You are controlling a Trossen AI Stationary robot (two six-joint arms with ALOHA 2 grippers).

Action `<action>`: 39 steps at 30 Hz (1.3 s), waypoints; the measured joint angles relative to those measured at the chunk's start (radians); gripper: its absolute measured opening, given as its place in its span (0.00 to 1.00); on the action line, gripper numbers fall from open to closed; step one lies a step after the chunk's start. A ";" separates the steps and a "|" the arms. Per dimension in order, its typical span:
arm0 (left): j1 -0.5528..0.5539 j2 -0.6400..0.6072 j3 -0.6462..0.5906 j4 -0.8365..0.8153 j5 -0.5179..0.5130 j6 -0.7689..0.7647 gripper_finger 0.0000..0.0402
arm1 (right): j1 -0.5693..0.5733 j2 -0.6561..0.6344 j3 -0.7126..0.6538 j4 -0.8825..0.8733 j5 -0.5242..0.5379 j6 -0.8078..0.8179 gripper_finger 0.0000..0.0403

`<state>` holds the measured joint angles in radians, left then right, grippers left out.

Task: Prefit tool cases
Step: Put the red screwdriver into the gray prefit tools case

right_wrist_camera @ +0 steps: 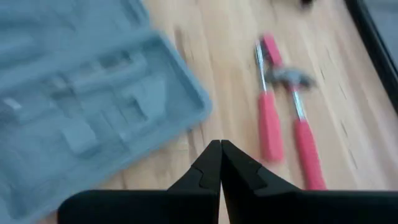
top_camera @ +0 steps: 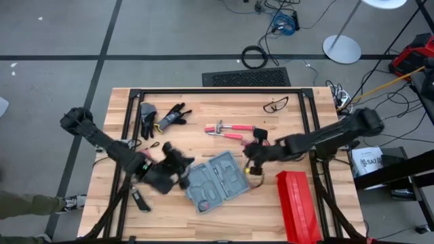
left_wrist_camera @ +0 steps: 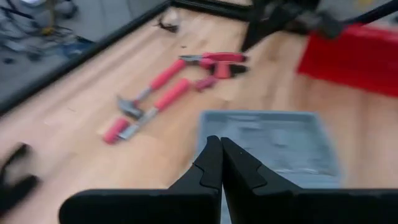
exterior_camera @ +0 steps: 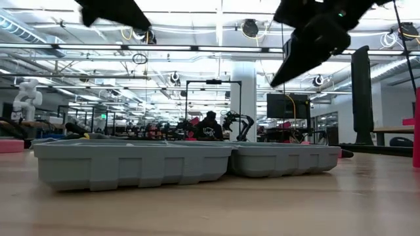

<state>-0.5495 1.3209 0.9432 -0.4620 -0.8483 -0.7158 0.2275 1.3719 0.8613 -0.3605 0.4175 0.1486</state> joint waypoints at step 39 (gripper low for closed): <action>0.804 0.000 0.000 -0.034 0.793 1.112 0.27 | -0.480 0.467 0.281 -0.024 -0.427 -0.271 0.47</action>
<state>0.2548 1.3205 0.9432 -0.4963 -0.0550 0.3966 -0.2523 1.8390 1.1423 -0.3849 -0.0100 -0.1222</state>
